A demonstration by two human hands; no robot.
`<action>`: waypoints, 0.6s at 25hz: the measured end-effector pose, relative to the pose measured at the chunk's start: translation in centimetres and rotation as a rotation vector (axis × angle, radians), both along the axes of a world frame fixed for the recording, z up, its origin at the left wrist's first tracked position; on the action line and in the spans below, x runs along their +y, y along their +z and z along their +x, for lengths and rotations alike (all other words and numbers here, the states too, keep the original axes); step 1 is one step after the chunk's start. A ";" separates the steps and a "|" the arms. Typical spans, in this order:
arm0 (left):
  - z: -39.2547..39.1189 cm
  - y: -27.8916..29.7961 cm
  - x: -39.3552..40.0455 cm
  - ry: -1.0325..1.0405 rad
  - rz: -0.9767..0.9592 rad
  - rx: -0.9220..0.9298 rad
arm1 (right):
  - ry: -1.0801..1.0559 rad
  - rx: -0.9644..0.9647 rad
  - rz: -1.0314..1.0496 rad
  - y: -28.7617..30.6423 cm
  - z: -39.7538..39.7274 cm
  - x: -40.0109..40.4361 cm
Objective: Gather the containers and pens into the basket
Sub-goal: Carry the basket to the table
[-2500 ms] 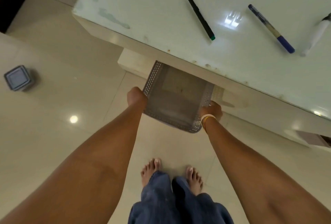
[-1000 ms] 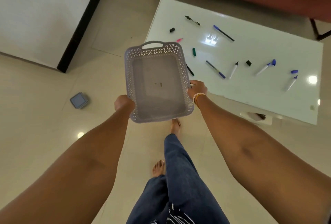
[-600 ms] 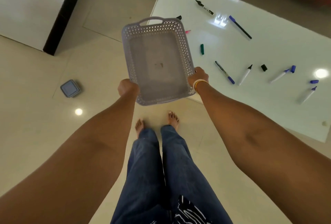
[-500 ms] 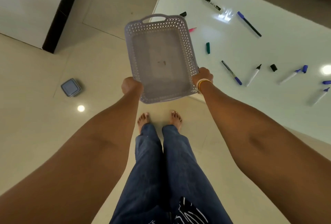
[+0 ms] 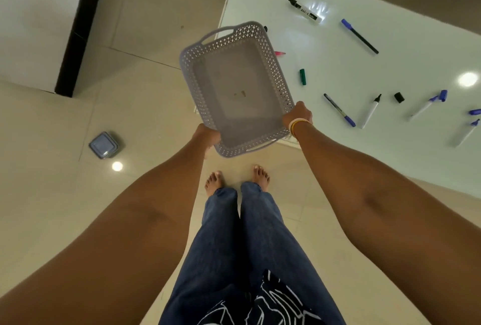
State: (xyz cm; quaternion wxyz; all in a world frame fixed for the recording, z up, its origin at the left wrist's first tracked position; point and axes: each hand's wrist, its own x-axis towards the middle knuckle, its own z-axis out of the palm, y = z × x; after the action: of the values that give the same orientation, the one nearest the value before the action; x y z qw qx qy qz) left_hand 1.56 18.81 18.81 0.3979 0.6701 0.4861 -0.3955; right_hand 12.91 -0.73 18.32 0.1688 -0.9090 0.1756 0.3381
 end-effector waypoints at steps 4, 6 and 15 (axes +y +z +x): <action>1.2 4.8 1.2 -0.399 0.133 -0.066 | 0.169 0.034 -0.051 4.6 -0.2 2.4; 1.9 8.6 1.7 -0.444 0.176 -0.137 | 0.271 0.015 -0.035 6.9 -0.3 3.7; 4.7 13.9 13.0 -0.599 0.418 -0.279 | 0.528 -0.070 -0.012 12.0 2.0 16.9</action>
State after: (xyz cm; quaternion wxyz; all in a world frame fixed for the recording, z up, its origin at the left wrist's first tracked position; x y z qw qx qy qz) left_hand 6.27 31.83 32.74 0.1821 0.8962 0.2802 -0.2918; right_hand 14.89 16.14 30.32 0.0753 -0.9354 -0.0716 0.3379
